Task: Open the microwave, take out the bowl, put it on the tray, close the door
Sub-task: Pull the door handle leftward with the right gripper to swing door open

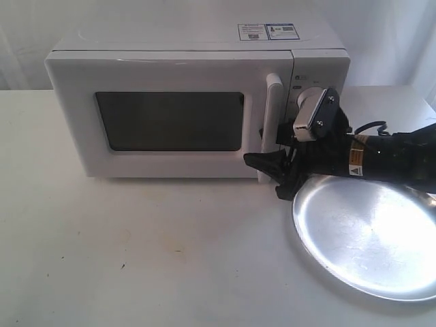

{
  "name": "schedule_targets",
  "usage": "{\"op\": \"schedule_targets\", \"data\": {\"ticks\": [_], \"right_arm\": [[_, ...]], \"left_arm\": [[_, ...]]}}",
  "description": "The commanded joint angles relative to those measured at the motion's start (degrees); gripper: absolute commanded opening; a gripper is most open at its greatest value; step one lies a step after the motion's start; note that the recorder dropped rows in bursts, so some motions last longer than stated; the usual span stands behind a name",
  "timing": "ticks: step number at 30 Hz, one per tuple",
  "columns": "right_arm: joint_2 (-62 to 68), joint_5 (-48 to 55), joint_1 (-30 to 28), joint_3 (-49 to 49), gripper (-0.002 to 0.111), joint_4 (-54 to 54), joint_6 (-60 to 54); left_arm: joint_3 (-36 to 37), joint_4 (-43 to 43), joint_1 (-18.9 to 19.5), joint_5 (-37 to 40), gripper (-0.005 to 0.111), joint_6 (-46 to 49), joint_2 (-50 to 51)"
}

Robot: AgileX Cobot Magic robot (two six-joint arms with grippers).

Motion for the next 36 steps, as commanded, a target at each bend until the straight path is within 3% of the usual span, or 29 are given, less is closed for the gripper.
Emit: {"op": "schedule_targets", "data": {"ticks": [1,9,14,19,24,27,36], "right_arm": [[-3.92,-13.00,1.47,-0.65,0.000,-16.68,-4.68],[-4.84,-12.76,1.35,-0.65,0.000,-18.06,-4.10],[-5.61,-7.34,1.27,-0.65,0.000,-15.96,0.69],[-7.23,2.82,1.27,-0.65,0.019,-15.92,8.25],[-8.81,4.08,1.27,-0.65,0.037,-24.05,15.38],[-9.99,4.35,1.27,-0.65,0.038,-29.79,21.67],[-14.09,9.16,1.27,0.37,0.038,-29.79,40.29]], "left_arm": [[-0.14,-0.37,-0.24,-0.06,0.000,-0.20,-0.12],[-0.14,-0.37,-0.24,-0.06,0.000,-0.20,-0.12],[-0.14,-0.37,-0.24,-0.06,0.000,-0.20,-0.12],[-0.14,-0.37,-0.24,-0.06,0.000,-0.20,-0.12],[-0.14,-0.37,-0.24,-0.06,0.000,-0.20,-0.12],[-0.14,-0.37,-0.24,-0.06,0.000,-0.20,-0.12],[-0.14,-0.37,-0.24,-0.06,0.000,-0.20,-0.12]]}}
